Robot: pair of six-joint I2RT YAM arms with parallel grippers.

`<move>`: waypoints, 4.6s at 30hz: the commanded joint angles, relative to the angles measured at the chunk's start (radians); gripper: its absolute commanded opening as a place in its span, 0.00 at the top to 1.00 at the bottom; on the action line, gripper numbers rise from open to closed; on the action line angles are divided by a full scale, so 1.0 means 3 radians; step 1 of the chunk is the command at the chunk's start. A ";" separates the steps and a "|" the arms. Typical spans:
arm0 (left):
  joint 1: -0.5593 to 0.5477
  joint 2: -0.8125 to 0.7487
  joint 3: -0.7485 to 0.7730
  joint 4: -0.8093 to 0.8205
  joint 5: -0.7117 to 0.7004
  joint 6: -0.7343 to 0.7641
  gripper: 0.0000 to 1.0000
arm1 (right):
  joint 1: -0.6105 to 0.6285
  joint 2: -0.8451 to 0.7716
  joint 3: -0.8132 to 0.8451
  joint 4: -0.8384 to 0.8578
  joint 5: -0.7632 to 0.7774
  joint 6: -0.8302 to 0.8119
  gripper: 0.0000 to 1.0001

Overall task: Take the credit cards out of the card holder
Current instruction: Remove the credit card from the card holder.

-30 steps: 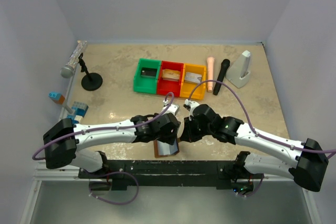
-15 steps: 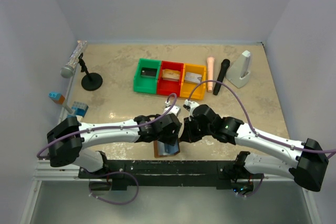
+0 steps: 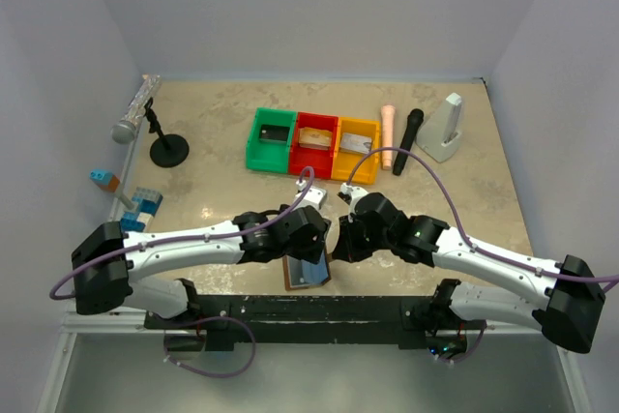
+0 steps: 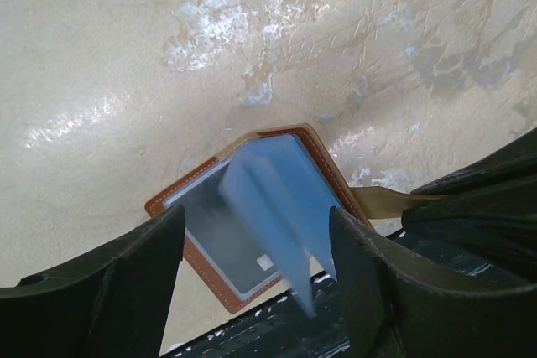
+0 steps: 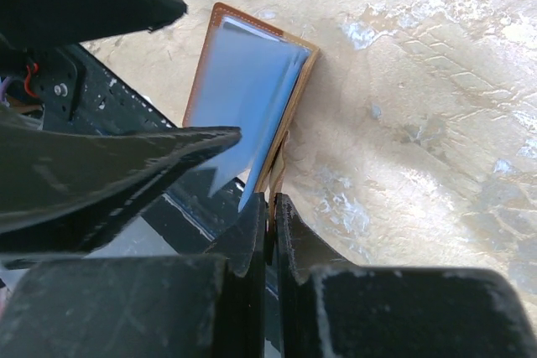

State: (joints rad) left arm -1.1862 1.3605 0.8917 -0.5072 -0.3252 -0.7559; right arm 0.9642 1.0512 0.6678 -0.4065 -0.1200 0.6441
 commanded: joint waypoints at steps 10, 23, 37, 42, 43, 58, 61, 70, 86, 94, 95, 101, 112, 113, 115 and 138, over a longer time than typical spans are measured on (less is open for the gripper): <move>-0.0009 -0.0102 0.0034 -0.0053 -0.0189 0.0040 0.26 | 0.0023 -0.0052 0.0019 0.0000 0.0108 0.0001 1.00; 0.0344 -0.0572 -0.0830 0.0985 0.0716 -0.0032 0.24 | 0.0018 0.0029 -0.0308 0.0271 0.0057 0.0108 1.00; 0.0344 -0.0695 -0.0907 0.0729 0.0527 -0.0190 0.25 | 0.0018 0.0121 -0.0620 0.0562 0.0093 0.0266 1.00; 0.0344 -0.0828 -0.0937 0.0581 0.0440 -0.0226 0.25 | 0.0018 0.0101 -0.0574 0.0521 0.0088 0.0241 1.00; 0.0344 -0.0843 -0.0952 0.0551 0.0435 -0.0236 0.25 | 0.0018 0.0101 -0.0574 0.0516 0.0083 0.0236 1.00; 0.0334 -0.0961 -0.1106 0.0320 0.0578 -0.0293 0.25 | 0.0018 0.0147 -0.0518 0.0537 0.0057 0.0220 1.00; 0.0334 -0.0936 -0.1126 0.0397 0.0634 -0.0288 0.25 | 0.0018 0.0152 -0.0518 0.0542 0.0052 0.0220 1.00; 0.0334 -0.0762 -0.1091 0.0535 0.0772 -0.0206 0.25 | 0.0018 0.0147 -0.0508 0.0537 0.0042 0.0231 1.00; 0.0329 -0.0808 -0.1070 0.0949 0.1069 0.0040 0.25 | 0.0018 0.0224 -0.0472 0.0562 0.0011 0.0231 1.00; 0.0318 -0.0654 -0.0927 0.0975 0.1202 0.0132 0.25 | 0.0023 0.0208 -0.0452 0.0537 0.0016 0.0225 1.00; 0.0318 -0.0649 -0.0917 0.0965 0.1197 0.0137 0.25 | 0.0018 0.0198 -0.0457 0.0532 0.0016 0.0225 1.00; 0.0318 -0.0680 -0.0922 0.0878 0.1100 0.0111 0.26 | 0.0018 0.0173 -0.0487 0.0486 0.0073 0.0225 1.00; 0.0313 -0.0588 -0.0794 0.0801 0.1058 0.0188 0.25 | 0.0018 0.0188 -0.0513 0.0424 0.0139 0.0277 0.92; 0.0313 -0.0562 -0.0774 0.0796 0.1064 0.0203 0.25 | 0.0013 0.0193 -0.0508 0.0419 0.0139 0.0277 0.89; 0.0308 -0.0537 -0.0738 0.0780 0.1064 0.0224 0.25 | 0.0018 0.0203 -0.0503 0.0414 0.0139 0.0287 0.83; 0.0313 -0.0955 -0.0917 0.0525 0.0634 0.0019 0.27 | 0.0028 -0.0074 -0.0288 0.0654 -0.0310 0.0149 0.81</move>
State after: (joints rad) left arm -1.0885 1.1458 0.6418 -0.3233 -0.0719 -0.7235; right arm 0.9642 0.9627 0.5407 -0.3103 -0.1005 0.7071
